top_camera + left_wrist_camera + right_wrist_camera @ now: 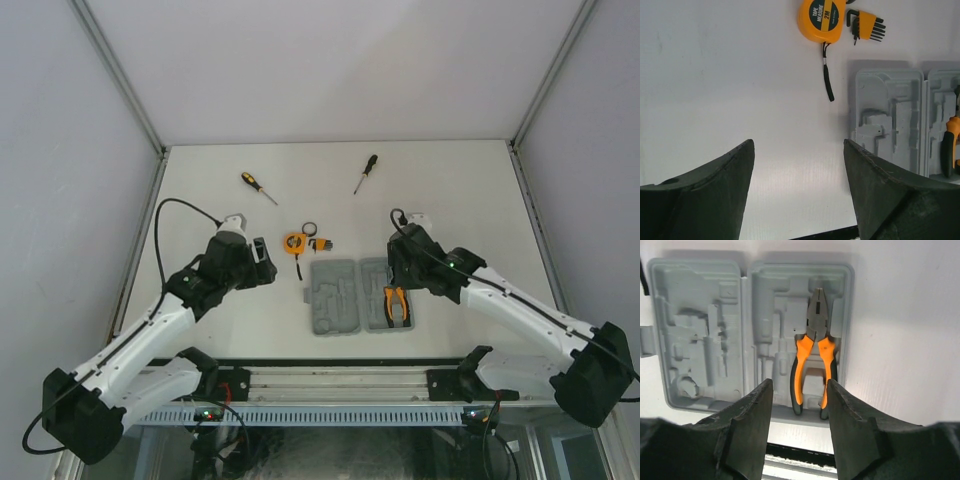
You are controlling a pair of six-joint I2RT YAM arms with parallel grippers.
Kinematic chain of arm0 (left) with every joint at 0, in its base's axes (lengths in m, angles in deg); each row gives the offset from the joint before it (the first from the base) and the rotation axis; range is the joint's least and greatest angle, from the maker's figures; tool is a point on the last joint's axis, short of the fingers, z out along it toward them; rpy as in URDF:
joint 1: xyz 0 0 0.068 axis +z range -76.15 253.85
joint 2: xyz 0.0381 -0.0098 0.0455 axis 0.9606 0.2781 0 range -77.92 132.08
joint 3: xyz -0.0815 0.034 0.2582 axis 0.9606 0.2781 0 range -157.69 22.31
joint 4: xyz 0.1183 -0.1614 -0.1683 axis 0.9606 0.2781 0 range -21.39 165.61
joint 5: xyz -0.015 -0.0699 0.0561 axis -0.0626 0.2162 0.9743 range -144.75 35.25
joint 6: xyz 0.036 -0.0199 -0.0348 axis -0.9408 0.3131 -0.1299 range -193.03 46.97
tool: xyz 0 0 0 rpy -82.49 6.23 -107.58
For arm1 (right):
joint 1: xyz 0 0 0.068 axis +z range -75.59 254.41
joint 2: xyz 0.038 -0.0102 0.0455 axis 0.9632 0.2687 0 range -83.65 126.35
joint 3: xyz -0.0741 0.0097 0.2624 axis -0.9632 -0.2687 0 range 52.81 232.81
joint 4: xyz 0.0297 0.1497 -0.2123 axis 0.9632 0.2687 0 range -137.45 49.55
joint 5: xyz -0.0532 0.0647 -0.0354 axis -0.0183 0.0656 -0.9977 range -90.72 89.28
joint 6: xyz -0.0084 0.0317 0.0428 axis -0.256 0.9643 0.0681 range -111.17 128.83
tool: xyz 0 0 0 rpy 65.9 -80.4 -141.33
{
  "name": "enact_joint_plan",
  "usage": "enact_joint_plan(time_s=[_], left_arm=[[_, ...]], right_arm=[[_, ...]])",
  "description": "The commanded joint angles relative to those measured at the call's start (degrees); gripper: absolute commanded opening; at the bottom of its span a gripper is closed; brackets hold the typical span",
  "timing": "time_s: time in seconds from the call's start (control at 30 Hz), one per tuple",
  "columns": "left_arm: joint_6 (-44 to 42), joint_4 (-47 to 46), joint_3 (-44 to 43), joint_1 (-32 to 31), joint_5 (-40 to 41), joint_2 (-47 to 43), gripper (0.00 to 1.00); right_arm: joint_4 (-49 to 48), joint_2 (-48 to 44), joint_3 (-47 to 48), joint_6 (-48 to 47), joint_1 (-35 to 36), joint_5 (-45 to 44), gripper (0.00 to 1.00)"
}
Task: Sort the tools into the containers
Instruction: Place the pliers in the storage box.
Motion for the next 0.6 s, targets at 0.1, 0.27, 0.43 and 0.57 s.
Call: enact_joint_plan(time_s=[0.1,0.27,0.43,0.57], left_arm=[[-3.5,1.8,-9.3,0.0,3.3,2.8,0.77],[-4.6,2.1,-12.5,0.0,2.7,6.5,0.77],[-5.5,2.6,-15.0,0.0,2.8,10.5,0.77],[-6.7,4.4,-17.3,0.0,3.4,11.2,0.76]], right_arm=[[-5.5,-4.8,0.6,-3.3,0.1,1.0,0.48],[-10.9,-6.8,-2.3,-2.8,0.0,1.4,0.52],[-15.4,-8.6,-4.7,-3.1,-0.1,0.1,0.55],[-21.1,-8.2,-5.8,-5.0,-1.8,0.2,0.57]])
